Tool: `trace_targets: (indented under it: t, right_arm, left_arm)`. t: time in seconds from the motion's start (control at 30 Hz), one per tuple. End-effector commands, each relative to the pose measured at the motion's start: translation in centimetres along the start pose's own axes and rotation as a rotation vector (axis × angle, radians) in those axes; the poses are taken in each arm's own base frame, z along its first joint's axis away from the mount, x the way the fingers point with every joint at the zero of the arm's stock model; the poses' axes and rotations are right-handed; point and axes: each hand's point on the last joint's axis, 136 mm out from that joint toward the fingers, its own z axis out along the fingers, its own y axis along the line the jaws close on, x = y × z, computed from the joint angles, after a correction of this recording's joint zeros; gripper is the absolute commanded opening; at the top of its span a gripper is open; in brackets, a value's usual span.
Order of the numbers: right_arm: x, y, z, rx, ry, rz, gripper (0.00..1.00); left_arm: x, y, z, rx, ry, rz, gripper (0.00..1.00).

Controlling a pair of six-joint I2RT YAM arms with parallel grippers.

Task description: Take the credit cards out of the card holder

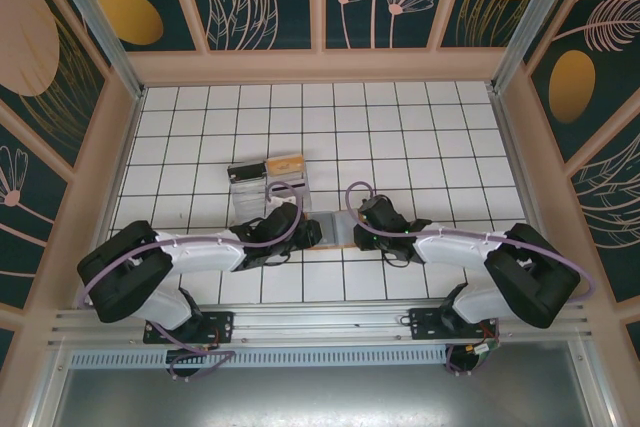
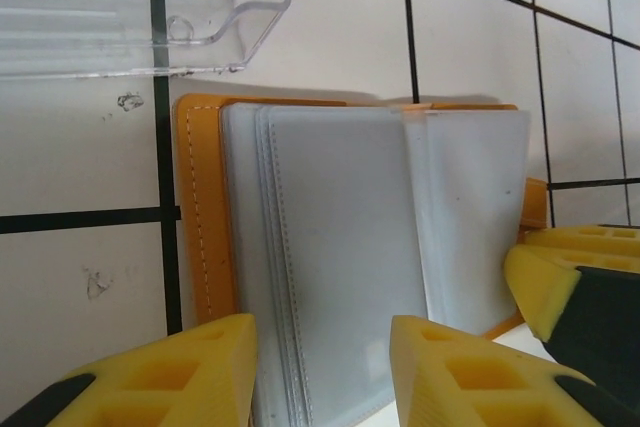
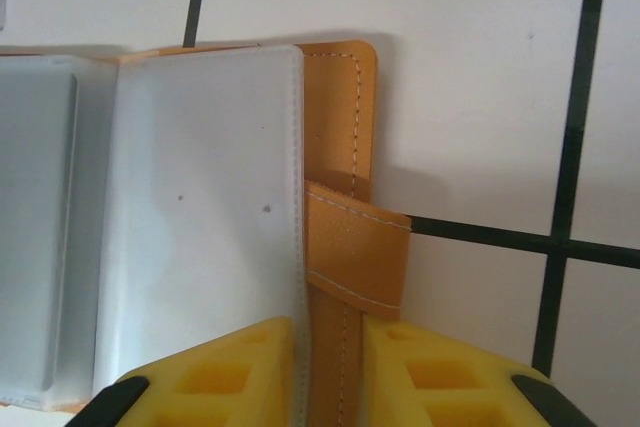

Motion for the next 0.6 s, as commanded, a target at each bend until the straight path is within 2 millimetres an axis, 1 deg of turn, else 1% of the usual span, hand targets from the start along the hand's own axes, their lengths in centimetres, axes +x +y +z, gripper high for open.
trace_targets:
  t: [0.0, 0.1, 0.23, 0.4, 0.57]
  right_arm:
    - [0.8, -0.19, 0.28, -0.007, 0.02, 0.017, 0.26]
    - [0.83, -0.19, 0.26, -0.008, 0.022, 0.017, 0.26]
    - [0.8, -0.14, 0.3, -0.008, 0.022, 0.016, 0.26]
    - [1.12, -0.3, 0.57, -0.001, 0.032, 0.02, 0.26]
    - [1.27, -0.12, 0.61, -0.007, 0.034, 0.019, 0.26]
  left_arm:
    - [-0.62, -1.44, 0.3, 0.041, -0.008, -0.011, 0.4]
    - [-0.54, -1.43, 0.5, 0.042, -0.005, -0.011, 0.4]
    - [-0.53, -1.5, 0.66, 0.044, -0.003, -0.011, 0.37]
    - [-0.57, -1.52, 0.54, 0.046, -0.006, -0.009, 0.36]
    - [-0.23, -1.38, 1.03, 0.038, 0.011, -0.008, 0.35]
